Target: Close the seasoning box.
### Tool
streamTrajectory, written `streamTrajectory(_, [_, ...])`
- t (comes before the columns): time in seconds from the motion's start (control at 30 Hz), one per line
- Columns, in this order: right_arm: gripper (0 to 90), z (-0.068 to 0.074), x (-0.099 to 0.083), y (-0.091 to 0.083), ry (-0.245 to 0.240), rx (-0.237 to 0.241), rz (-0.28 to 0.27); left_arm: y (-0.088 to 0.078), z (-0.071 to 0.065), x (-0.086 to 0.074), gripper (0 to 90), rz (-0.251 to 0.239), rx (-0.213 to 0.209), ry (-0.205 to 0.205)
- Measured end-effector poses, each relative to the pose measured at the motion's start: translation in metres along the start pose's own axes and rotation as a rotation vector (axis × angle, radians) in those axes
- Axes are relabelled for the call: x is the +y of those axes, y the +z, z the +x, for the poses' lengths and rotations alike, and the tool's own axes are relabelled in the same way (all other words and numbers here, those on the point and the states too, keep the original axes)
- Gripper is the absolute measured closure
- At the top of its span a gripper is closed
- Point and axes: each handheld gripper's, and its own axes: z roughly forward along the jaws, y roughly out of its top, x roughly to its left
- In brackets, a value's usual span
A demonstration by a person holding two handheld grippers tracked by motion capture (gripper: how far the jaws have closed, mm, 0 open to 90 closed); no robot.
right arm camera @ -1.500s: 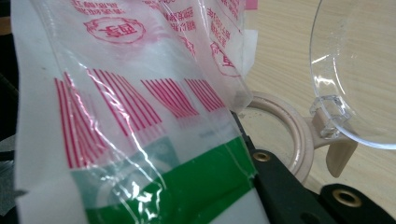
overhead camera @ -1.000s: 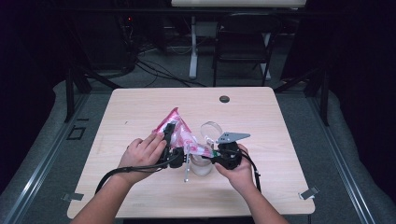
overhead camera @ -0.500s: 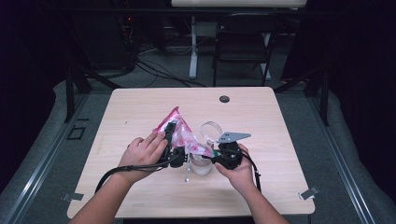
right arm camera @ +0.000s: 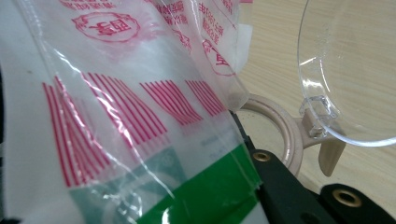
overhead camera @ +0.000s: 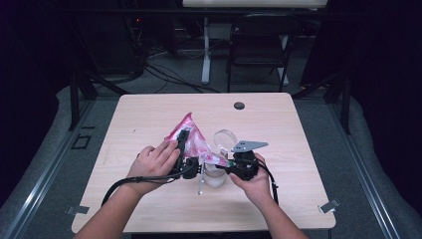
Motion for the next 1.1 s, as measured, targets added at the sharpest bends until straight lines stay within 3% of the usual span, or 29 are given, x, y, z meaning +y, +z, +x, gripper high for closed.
streamTrajectory(0.63, [90.0,-0.0007,0.0000,-0.0004,-0.001,-0.003,-0.002,-0.0008,0.0008,0.0012,63.8,-0.003,0.001,0.003])
streamTrajectory(1.1, [90.0,-0.0006,0.0000,-0.0001,-0.003,-0.008,-0.003,-0.0034,0.0018,0.0029,64.1,-0.012,0.029,0.012])
